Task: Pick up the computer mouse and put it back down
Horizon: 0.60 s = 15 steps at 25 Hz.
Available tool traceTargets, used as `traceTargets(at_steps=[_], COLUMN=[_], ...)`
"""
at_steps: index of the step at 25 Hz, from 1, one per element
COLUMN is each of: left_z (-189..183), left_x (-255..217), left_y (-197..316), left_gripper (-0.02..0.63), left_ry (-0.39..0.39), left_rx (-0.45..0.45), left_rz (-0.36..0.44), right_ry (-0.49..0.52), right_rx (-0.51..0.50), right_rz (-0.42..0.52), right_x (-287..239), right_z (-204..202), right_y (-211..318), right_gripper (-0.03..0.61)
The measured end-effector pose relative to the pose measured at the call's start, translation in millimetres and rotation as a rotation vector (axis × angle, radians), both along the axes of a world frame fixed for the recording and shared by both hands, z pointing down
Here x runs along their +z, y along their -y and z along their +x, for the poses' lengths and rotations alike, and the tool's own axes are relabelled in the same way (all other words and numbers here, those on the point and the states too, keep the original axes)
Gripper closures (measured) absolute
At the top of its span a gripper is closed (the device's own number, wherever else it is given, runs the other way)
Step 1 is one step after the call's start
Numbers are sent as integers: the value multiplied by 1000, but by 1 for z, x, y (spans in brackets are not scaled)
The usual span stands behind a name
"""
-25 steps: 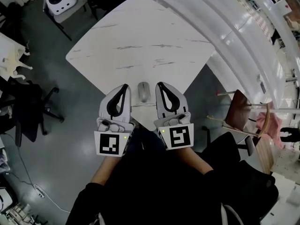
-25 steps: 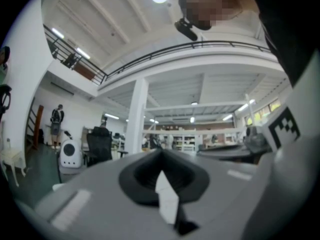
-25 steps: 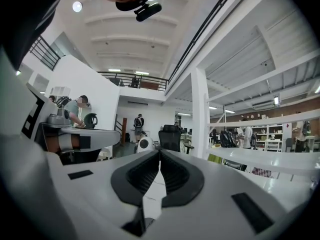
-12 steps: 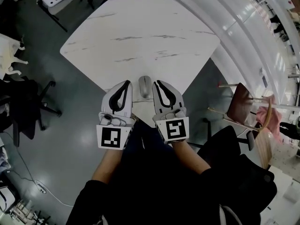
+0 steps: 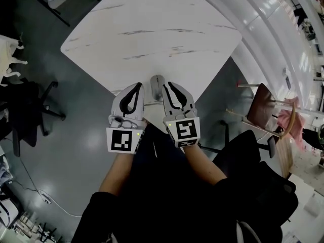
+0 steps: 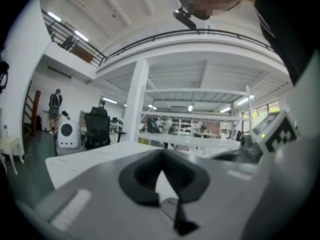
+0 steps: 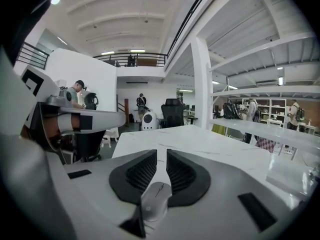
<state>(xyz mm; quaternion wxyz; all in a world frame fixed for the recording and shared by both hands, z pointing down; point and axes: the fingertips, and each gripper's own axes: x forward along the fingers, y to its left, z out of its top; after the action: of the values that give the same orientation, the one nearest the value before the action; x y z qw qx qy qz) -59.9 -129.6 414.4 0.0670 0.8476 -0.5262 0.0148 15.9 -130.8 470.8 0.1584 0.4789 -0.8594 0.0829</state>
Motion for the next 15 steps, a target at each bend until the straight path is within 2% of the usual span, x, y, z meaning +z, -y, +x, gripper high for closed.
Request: traceTargets(at_steps=[4, 5, 7, 15], left_z=[0, 1, 1, 3], left_x=[10, 12, 15, 26], left_y=[0, 0, -1, -1], left_gripper=[606, 606, 606, 606], left_ry=[-3, -4, -3, 5], left_rx=[2, 3, 4, 2], left_rz=[-25, -29, -38, -60], right_ry=[-5, -3, 4, -15], right_rx=[8, 8, 9, 20], right_rz=[-57, -78, -122, -251], right_x=[19, 25, 36, 72], right_z=[-1, -1, -2, -4], right_y=[0, 0, -1, -2], right_gripper=[552, 539, 474, 399])
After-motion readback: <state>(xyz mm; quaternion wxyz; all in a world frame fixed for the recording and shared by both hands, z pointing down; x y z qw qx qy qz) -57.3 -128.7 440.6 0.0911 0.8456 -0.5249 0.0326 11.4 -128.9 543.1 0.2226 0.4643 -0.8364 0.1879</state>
